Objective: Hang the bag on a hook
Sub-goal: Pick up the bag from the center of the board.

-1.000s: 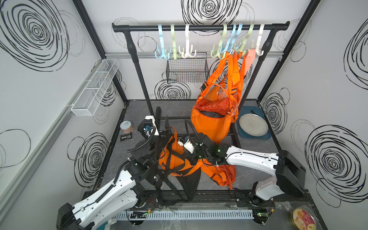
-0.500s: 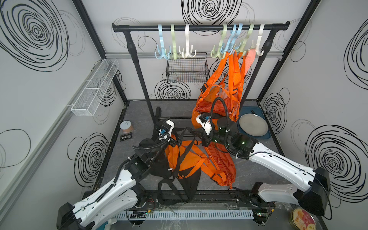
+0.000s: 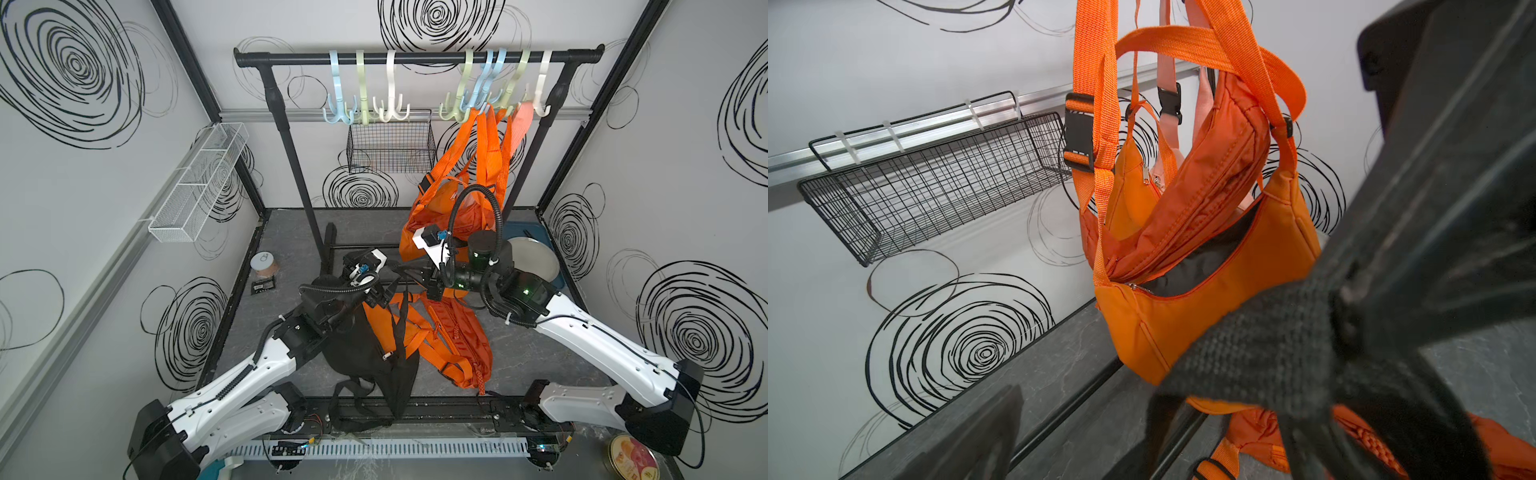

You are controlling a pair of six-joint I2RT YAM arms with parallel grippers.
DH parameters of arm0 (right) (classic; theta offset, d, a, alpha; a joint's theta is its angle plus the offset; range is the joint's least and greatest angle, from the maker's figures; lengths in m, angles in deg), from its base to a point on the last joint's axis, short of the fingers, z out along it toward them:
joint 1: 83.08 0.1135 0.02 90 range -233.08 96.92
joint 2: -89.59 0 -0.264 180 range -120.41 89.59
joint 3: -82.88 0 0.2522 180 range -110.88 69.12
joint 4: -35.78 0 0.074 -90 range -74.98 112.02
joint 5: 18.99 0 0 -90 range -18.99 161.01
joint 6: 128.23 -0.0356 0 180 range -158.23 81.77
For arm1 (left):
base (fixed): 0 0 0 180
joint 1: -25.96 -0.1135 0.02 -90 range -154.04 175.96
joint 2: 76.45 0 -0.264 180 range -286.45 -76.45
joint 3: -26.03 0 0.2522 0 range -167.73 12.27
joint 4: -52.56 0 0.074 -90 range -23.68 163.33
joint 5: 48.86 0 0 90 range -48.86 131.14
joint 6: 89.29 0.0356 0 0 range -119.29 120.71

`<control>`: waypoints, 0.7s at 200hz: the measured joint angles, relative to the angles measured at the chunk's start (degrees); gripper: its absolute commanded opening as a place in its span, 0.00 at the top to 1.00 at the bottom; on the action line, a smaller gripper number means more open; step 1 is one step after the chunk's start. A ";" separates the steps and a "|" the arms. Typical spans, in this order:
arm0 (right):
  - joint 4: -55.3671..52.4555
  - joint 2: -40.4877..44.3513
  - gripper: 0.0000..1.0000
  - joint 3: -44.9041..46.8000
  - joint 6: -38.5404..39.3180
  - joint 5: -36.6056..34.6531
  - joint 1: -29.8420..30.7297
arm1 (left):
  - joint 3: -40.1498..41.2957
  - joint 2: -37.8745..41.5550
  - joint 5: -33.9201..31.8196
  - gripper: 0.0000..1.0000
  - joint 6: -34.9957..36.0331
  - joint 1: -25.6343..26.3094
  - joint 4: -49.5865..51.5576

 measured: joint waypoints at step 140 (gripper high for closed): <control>-4.98 6.16 1.00 -4.68 1.60 -0.07 -6.10 | -7.13 -2.34 0.46 1.00 0.94 -0.24 5.38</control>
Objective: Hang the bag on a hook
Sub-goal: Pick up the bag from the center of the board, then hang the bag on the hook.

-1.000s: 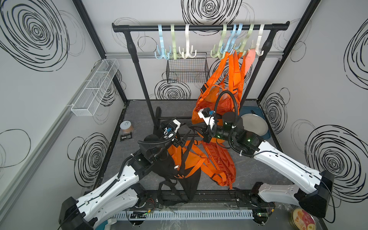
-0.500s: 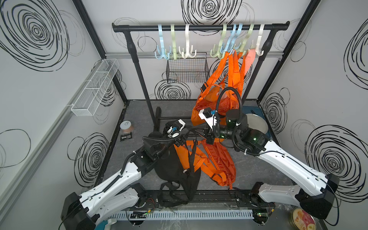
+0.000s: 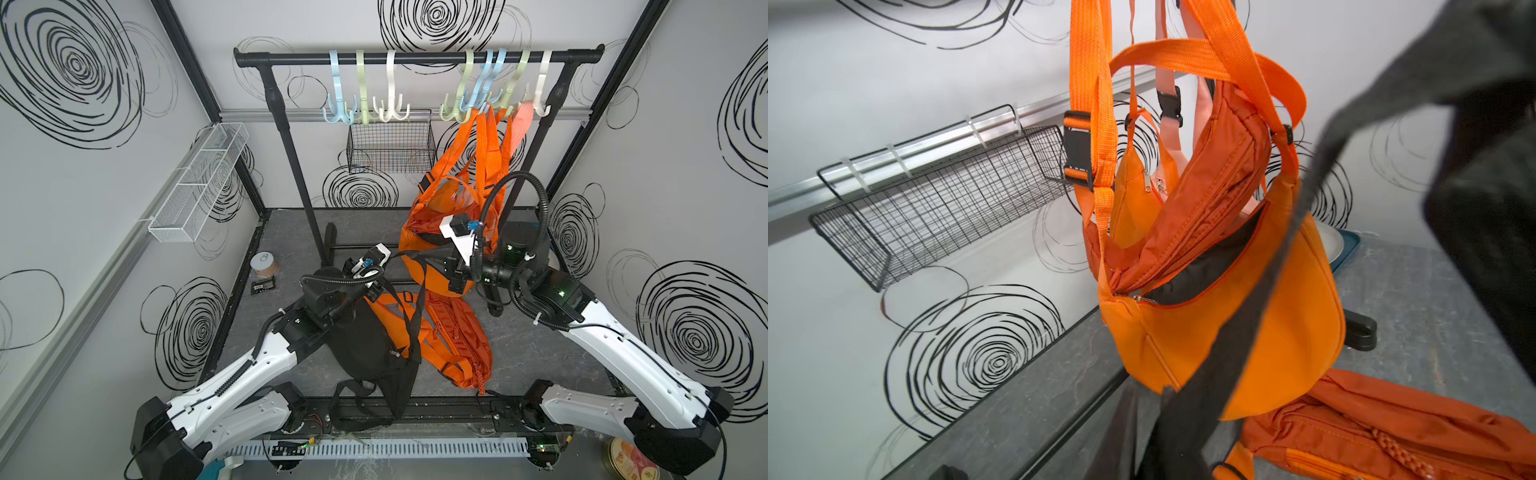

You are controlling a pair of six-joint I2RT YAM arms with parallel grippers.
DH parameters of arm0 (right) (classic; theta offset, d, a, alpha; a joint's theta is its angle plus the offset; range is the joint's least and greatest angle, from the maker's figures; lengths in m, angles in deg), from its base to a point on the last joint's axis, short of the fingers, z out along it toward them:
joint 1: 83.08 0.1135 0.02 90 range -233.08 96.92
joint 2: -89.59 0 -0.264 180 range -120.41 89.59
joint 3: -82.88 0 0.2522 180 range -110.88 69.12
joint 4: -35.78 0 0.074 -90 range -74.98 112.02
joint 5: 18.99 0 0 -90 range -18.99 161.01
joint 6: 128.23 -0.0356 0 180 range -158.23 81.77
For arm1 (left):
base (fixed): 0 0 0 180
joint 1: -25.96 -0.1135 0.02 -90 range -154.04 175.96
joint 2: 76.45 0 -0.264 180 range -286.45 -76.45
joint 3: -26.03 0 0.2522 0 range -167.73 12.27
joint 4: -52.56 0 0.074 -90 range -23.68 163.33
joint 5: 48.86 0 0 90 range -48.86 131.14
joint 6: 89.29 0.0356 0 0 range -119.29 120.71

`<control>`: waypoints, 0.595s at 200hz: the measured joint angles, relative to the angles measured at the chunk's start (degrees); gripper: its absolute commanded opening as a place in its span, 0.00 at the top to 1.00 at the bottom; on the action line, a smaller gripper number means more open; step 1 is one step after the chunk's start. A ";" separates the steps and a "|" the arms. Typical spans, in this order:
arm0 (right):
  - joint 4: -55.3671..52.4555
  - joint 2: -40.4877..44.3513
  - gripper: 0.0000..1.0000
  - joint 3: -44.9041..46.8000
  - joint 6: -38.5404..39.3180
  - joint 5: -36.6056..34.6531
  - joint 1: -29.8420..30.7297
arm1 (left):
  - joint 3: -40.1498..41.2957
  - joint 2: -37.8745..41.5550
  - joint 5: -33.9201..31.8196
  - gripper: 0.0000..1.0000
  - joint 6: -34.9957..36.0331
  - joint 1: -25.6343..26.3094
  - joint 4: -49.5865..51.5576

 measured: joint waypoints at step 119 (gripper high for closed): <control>8.20 -14.29 1.00 -31.69 -2.80 -12.85 -8.22 | -53.94 -27.28 -3.04 1.00 -2.08 6.25 19.43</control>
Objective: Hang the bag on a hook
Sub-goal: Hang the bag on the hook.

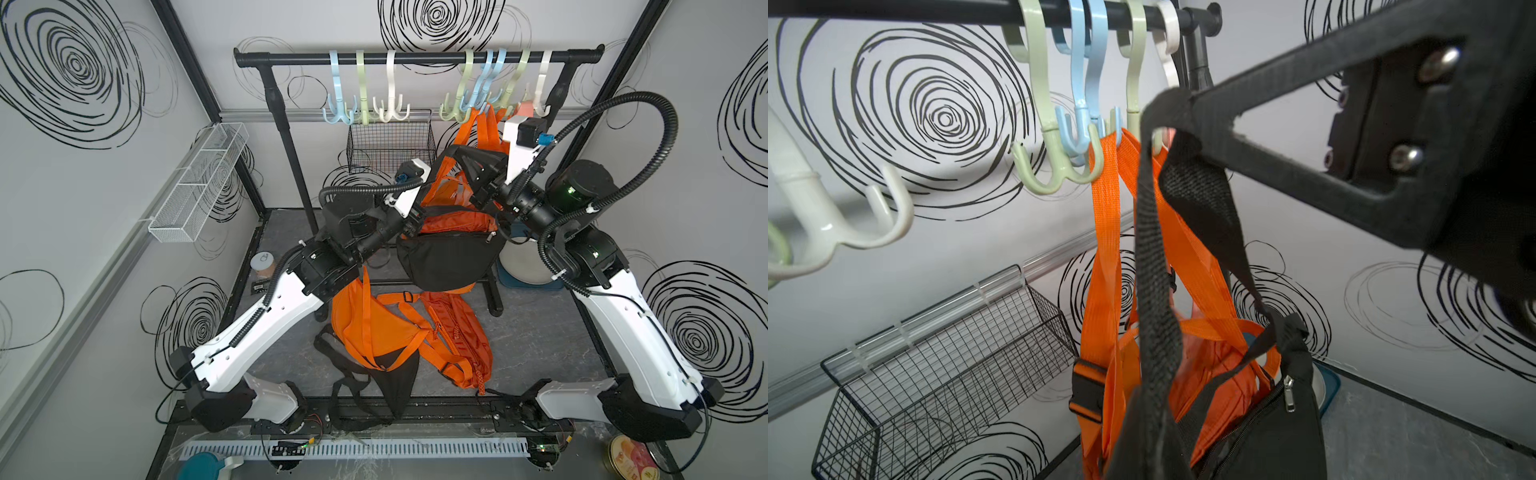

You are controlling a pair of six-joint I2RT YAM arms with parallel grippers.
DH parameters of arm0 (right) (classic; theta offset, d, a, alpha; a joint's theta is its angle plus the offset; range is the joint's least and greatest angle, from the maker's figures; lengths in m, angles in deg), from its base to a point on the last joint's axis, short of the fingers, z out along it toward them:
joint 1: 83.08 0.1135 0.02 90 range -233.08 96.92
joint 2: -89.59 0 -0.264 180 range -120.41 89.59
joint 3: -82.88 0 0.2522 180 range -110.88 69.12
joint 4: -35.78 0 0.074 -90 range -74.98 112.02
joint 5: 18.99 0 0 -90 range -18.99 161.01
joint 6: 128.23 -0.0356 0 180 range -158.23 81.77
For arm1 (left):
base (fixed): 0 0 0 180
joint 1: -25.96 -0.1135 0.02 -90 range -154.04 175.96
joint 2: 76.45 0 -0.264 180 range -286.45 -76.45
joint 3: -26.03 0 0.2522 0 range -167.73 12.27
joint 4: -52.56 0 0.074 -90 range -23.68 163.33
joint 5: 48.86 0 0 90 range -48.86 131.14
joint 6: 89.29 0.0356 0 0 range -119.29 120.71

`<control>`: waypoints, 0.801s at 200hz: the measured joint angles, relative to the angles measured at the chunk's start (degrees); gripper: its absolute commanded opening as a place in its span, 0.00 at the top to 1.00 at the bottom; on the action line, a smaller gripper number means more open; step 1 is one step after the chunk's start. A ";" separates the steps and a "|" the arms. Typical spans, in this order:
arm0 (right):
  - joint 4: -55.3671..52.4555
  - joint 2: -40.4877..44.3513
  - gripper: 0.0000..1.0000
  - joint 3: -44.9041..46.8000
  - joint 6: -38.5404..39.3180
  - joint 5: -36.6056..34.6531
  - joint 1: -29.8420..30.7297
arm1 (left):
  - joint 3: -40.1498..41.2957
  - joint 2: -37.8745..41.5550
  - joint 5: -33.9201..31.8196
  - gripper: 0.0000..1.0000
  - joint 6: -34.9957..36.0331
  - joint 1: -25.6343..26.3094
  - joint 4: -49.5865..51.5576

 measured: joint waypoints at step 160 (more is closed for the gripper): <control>-5.88 -22.40 1.00 -28.44 -6.38 6.29 -13.25 | -32.30 -22.62 3.43 1.00 -4.74 -5.55 11.08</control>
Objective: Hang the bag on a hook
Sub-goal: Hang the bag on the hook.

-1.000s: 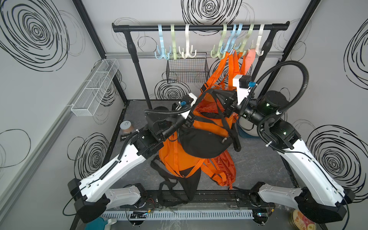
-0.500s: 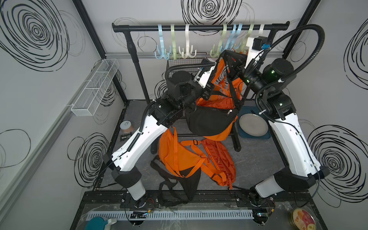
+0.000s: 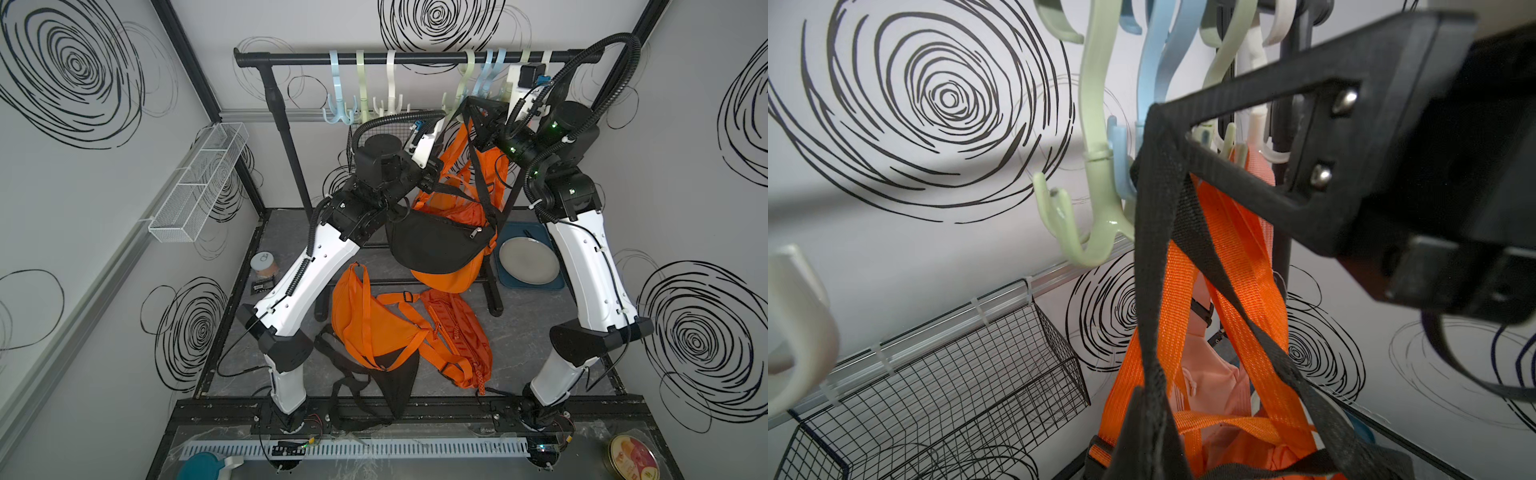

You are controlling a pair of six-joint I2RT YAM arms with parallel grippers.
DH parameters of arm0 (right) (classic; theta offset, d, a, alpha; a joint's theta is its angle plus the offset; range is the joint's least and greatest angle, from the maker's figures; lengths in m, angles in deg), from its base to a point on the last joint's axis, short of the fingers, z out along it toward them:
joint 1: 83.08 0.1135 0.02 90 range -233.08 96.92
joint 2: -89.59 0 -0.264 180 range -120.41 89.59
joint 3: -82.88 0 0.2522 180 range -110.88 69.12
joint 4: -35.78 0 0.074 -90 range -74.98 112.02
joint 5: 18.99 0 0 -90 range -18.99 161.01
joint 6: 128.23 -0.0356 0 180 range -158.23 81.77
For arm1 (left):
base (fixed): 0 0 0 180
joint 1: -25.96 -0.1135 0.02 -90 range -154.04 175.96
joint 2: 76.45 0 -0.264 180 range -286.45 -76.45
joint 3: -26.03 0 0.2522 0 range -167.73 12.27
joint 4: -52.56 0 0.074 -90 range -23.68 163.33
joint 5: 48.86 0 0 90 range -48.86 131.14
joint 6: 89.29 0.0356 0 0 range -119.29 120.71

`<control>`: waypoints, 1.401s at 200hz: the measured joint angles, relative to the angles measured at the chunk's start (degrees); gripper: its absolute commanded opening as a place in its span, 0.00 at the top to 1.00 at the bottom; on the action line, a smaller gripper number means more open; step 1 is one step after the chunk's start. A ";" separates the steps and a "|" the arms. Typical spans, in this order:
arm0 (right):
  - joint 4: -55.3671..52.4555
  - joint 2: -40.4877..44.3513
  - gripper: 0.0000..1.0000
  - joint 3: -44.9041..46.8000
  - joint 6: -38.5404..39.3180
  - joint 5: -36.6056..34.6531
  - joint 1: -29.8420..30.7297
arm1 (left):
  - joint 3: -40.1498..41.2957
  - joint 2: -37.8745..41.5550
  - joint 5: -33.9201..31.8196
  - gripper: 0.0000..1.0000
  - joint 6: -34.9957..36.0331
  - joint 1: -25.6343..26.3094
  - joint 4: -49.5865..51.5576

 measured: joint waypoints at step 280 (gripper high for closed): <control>3.48 2.03 1.00 8.09 -1.36 0.46 -1.36 | -2.60 -3.72 -1.73 1.00 -5.11 -4.44 -1.97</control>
